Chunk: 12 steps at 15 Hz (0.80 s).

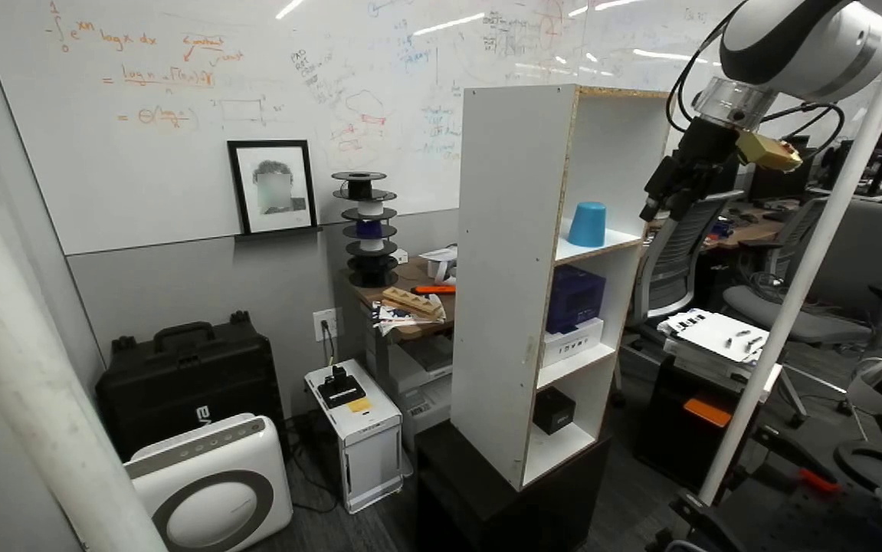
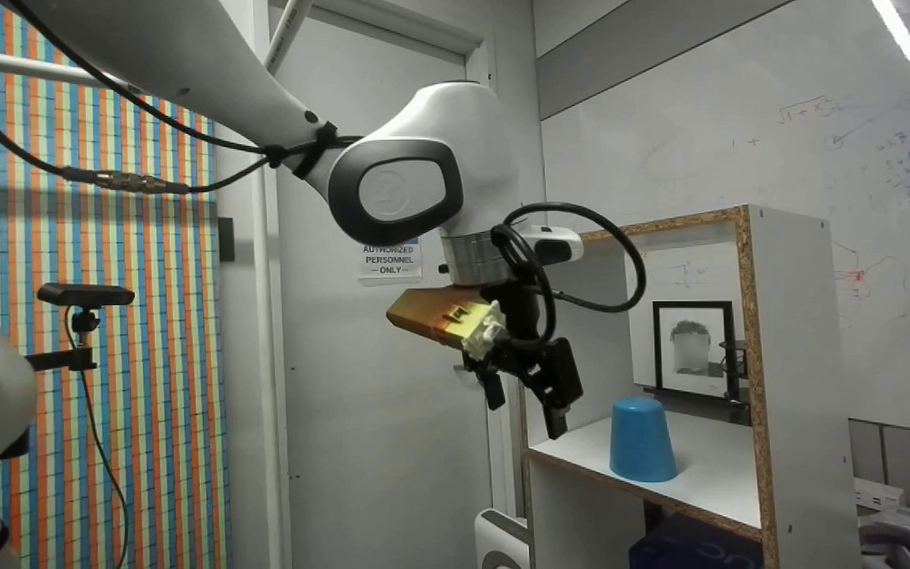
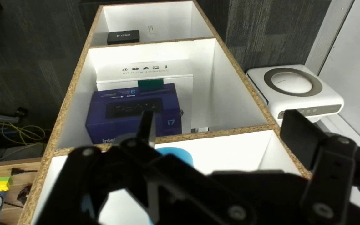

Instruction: Move the blue cup to the top of the shelves

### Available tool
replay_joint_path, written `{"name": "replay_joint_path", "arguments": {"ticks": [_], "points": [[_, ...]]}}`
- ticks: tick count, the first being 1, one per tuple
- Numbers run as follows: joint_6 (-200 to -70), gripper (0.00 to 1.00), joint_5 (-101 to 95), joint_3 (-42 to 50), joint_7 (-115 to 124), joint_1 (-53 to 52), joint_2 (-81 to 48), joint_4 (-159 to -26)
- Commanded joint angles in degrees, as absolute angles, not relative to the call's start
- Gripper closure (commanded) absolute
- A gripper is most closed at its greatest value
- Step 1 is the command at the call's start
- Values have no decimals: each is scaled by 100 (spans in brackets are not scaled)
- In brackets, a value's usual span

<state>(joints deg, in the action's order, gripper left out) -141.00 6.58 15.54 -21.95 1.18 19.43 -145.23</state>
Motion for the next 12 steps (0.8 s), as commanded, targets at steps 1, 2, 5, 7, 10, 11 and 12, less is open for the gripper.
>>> {"name": "replay_joint_path", "arguments": {"ticks": [1,2,5,7,10,11,12], "points": [[-14786,0,1109,1681,-2501,72,1228,-14083],[-14879,0,1340,1723,-2569,23,1047,-13955],[-15151,0,1728,1627,-2676,72,537,-13580],[-15277,0,1902,1498,-2690,138,223,-13279],[-15403,0,2096,1276,-2710,247,-168,-12885],[-15399,0,2119,1201,-2719,294,-271,-12771],[-15469,0,2112,1118,-2656,340,-384,-12668]]}}
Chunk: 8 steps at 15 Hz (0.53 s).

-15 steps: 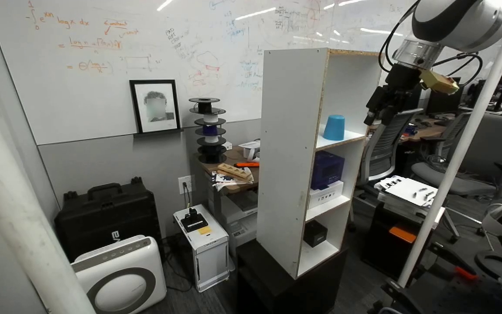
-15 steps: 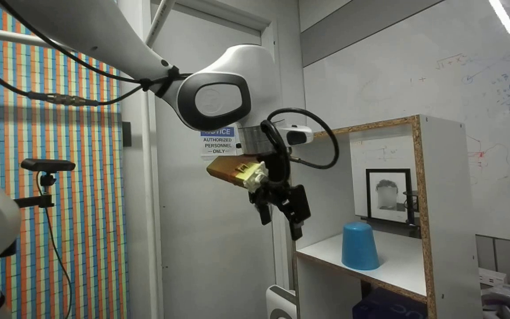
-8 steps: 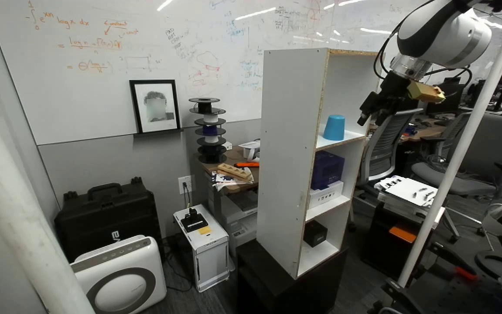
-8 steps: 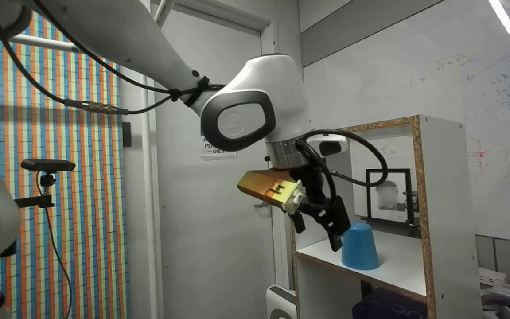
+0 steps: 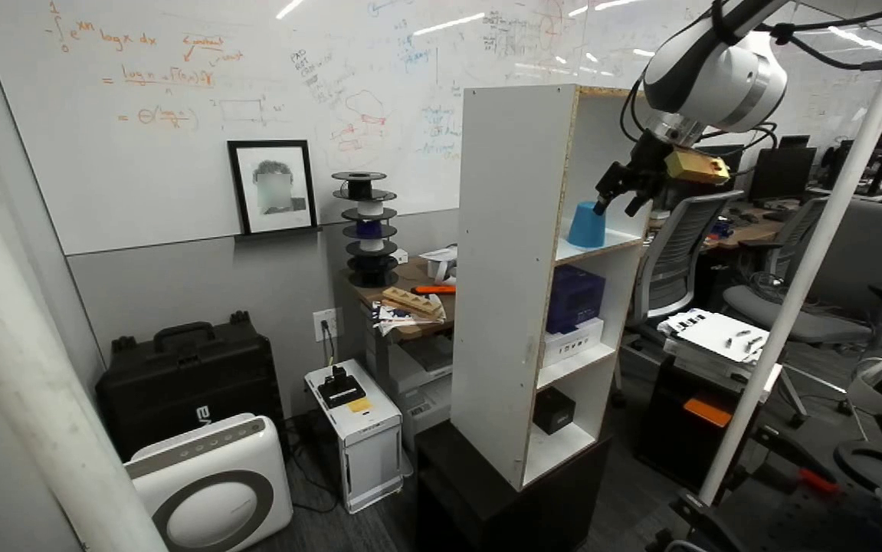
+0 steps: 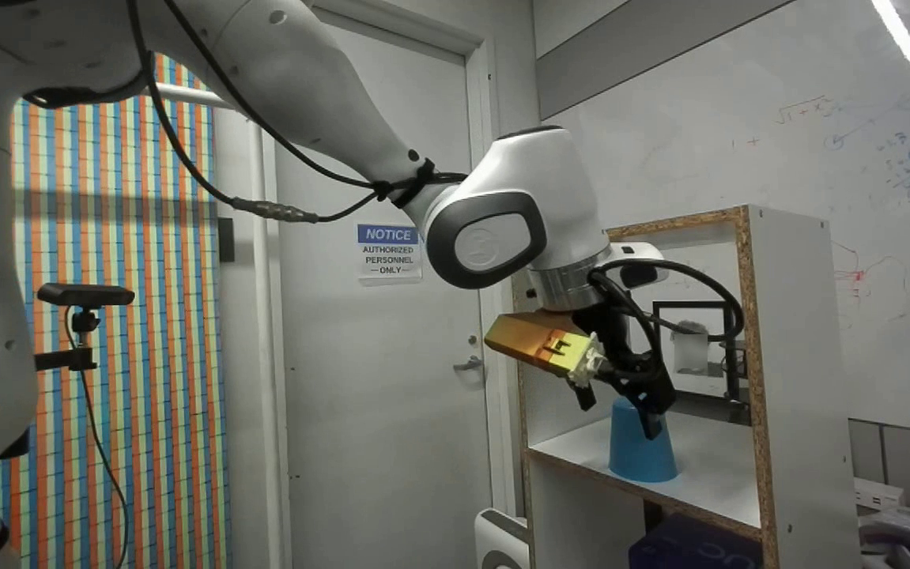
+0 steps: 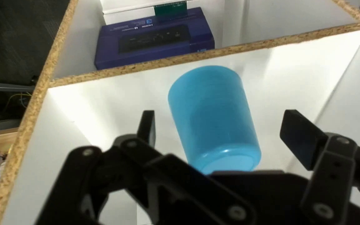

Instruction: Move the blue cup to the top of the shelves

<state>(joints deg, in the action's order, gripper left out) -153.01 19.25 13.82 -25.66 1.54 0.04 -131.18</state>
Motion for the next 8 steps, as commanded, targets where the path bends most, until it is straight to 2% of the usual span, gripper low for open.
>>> {"name": "replay_joint_path", "arguments": {"ticks": [1,5,6,7,8], "points": [[-15495,0,2127,1039,-2656,389,-466,-12586],[-15530,0,2103,771,-2621,608,-717,-12415],[-15563,25,2152,701,-2639,659,-749,-12419],[-15575,27,2129,649,-2612,699,-757,-12447],[-15506,34,2165,586,-2623,736,-703,-12498]]}}
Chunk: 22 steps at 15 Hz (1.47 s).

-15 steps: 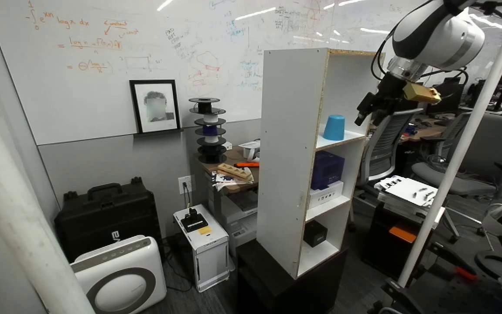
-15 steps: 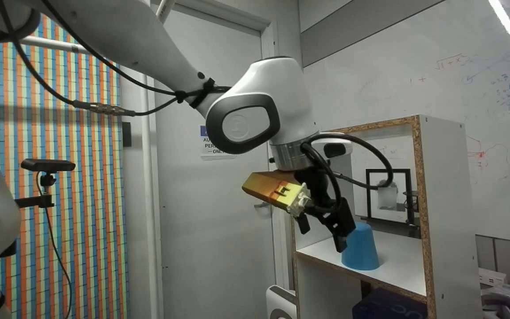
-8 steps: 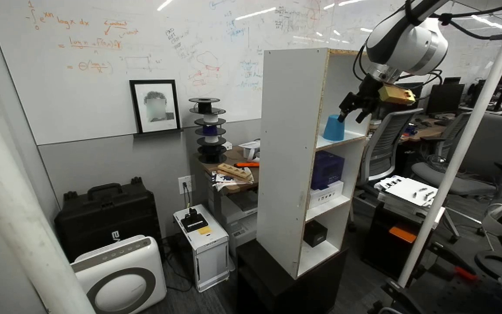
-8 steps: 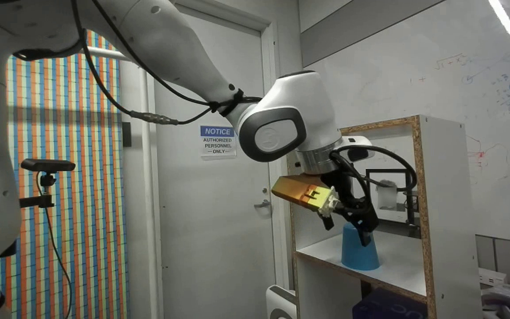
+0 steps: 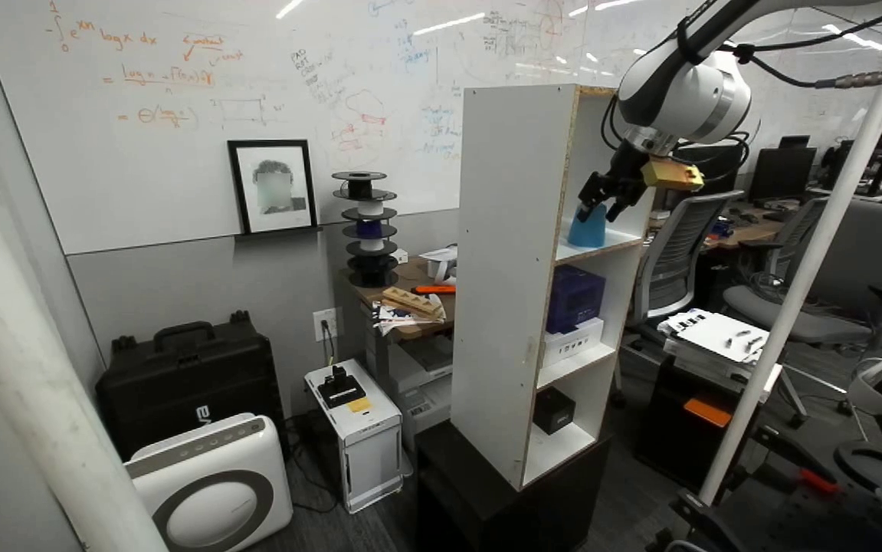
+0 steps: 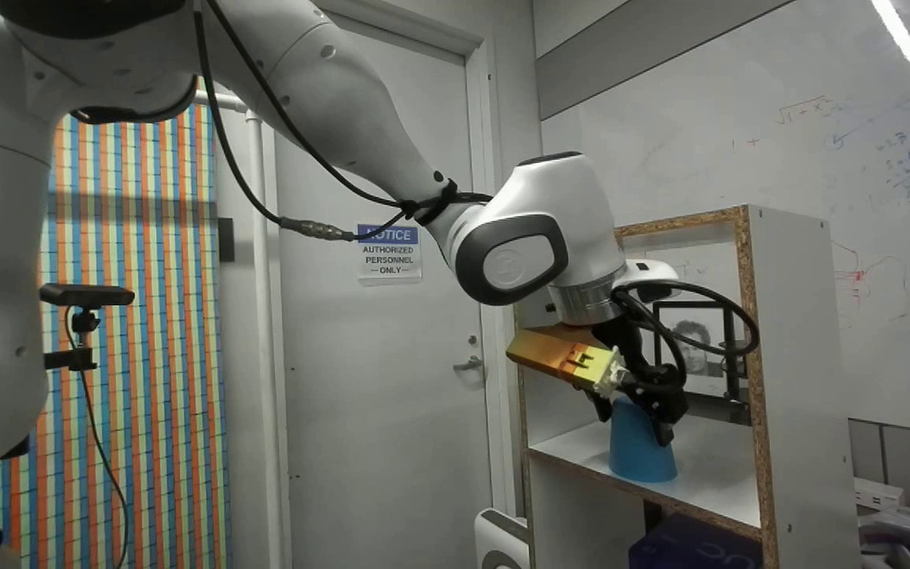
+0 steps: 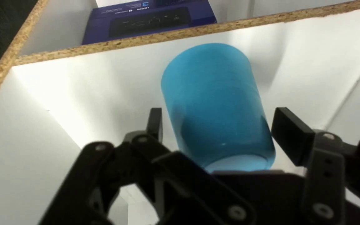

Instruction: Move the blue cup to the top of the shelves

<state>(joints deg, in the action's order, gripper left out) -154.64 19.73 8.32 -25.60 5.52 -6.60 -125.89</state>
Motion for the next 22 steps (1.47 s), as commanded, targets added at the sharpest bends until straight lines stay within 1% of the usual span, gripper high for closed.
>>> {"name": "replay_joint_path", "arguments": {"ticks": [1,2,3,7,11,14,16,18,20,22], "points": [[-15448,44,2206,533,-2628,768,-650,-12547],[-15497,51,2196,494,-2599,771,-537,-12658],[-15519,54,2147,472,-2545,760,-387,-12797],[-15021,54,2265,401,-2539,693,452,-13421],[-14609,54,1168,442,-1273,603,1662,-14236],[-13826,54,352,278,-219,725,2633,-14575],[-13199,54,89,196,205,745,3258,-14570],[-12908,54,15,159,426,729,3829,-14467],[-12987,54,5,146,572,748,4287,-14264],[-13167,54,18,196,634,802,4372,-13910]]}}
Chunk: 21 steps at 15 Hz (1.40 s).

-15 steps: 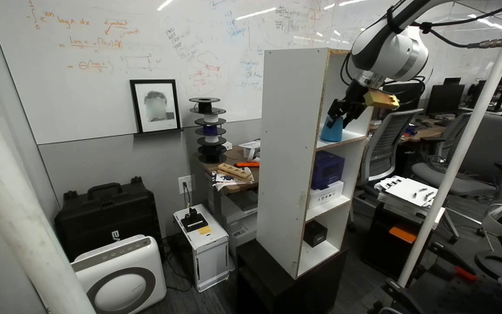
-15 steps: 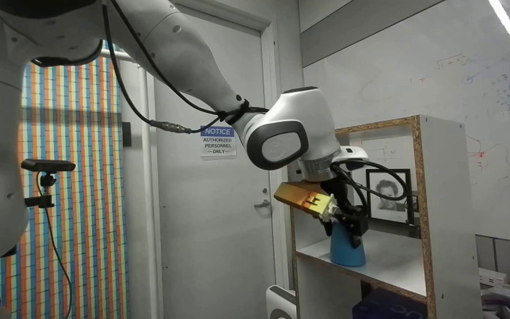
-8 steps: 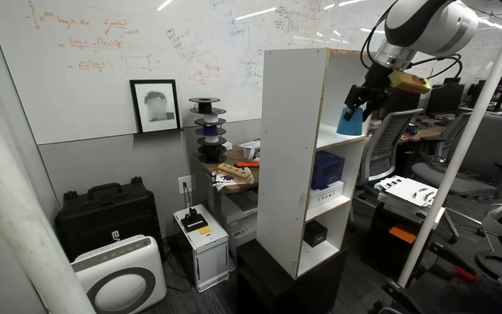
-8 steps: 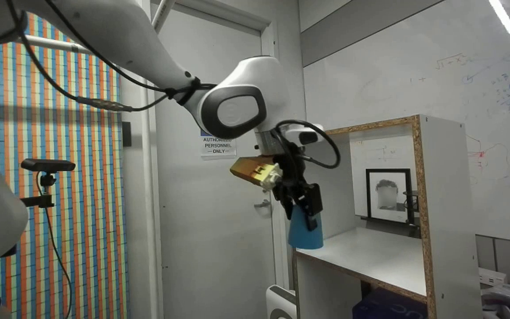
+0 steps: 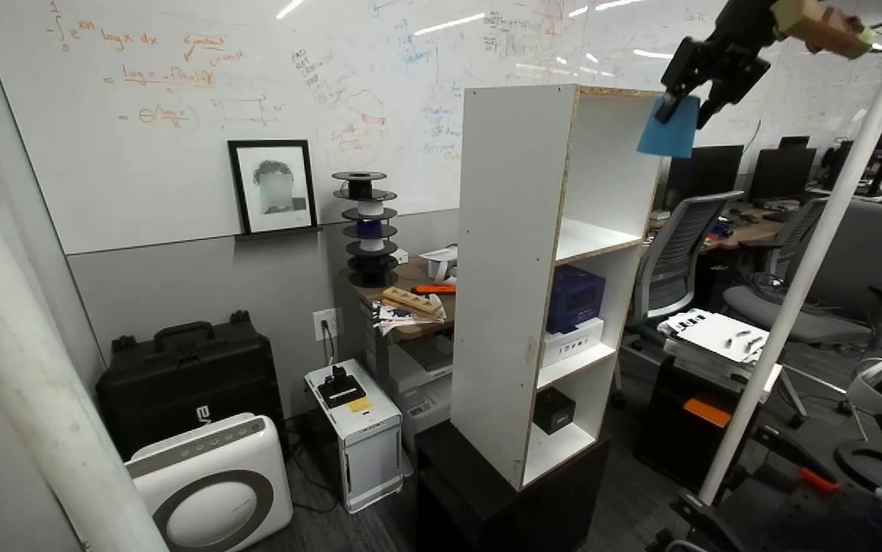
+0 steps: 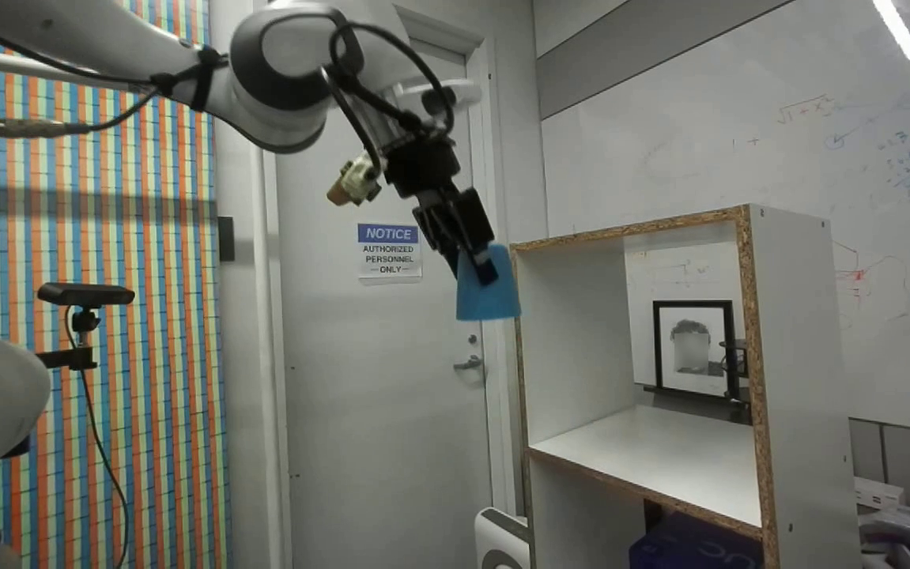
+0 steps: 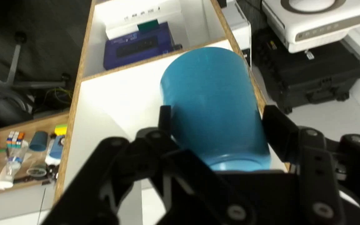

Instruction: Move the blue cup to the top of the shelves

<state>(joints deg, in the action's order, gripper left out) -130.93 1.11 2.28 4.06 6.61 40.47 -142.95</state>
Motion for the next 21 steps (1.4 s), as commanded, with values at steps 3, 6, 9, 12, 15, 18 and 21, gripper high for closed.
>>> {"name": "replay_joint_path", "arguments": {"ticks": [3,6,9,12,15,18,21], "points": [[-13575,54,75,303,845,961,4264,-13385],[-13988,54,236,604,872,990,3802,-12836],[-14389,54,380,827,885,950,3265,-12419],[-14557,54,715,942,986,853,2488,-11949],[-14440,54,1051,888,1077,741,1815,-11558],[-14306,54,1095,792,1294,722,1280,-11211],[-14121,6,863,660,1673,795,1142,-11052]]}}
